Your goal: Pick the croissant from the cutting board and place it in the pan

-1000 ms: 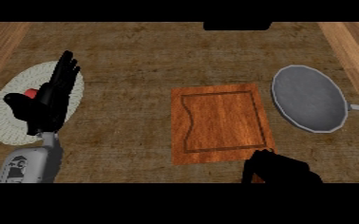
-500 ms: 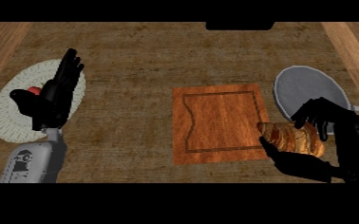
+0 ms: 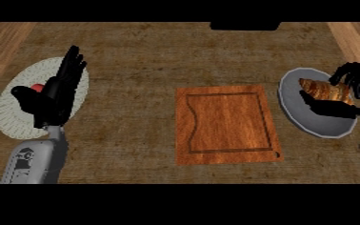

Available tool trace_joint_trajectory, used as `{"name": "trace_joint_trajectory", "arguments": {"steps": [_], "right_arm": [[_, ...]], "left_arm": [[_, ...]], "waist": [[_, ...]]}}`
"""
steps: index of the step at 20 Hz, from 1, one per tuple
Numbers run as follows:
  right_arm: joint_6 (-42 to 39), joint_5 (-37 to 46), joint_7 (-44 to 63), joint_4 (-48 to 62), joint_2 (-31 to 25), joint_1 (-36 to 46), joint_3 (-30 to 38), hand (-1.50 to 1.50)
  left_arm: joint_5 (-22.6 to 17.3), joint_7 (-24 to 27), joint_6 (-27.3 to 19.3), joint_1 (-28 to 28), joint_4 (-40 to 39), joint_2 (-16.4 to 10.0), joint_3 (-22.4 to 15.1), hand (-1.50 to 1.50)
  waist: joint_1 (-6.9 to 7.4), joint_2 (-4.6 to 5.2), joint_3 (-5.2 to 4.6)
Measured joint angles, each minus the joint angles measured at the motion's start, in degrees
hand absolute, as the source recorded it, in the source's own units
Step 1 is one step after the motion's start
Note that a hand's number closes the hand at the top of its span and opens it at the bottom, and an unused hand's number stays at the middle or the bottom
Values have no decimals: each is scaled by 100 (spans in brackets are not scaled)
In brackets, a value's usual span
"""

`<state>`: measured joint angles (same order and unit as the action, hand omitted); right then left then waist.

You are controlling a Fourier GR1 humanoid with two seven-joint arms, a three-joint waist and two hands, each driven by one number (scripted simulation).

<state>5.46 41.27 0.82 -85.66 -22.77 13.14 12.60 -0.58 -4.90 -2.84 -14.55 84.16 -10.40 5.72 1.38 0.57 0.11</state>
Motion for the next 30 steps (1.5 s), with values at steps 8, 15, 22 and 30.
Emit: {"name": "trace_joint_trajectory", "arguments": {"steps": [8, 15, 22, 30], "right_arm": [[1067, 43, -1543, 3420, -317, 1438, 563, 150], [435, -368, -2120, 5314, -417, 2135, 884, -150], [-179, -638, -2981, 6567, -637, 2483, 1135, -150], [-423, -1526, -4098, 6871, -745, 2428, 1947, -150]], "left_arm": [[13, 19, 58, -46, -37, 3, -26, 0], [39, 28, 33, -78, -19, 67, -72, 0], [74, 32, 30, -80, -57, 79, -86, 0], [76, 70, 6, 109, 29, 81, -38, 0]], "waist": [[83, 22, 6], [153, 48, 11], [145, 57, 16], [17, 5, 9]]}}
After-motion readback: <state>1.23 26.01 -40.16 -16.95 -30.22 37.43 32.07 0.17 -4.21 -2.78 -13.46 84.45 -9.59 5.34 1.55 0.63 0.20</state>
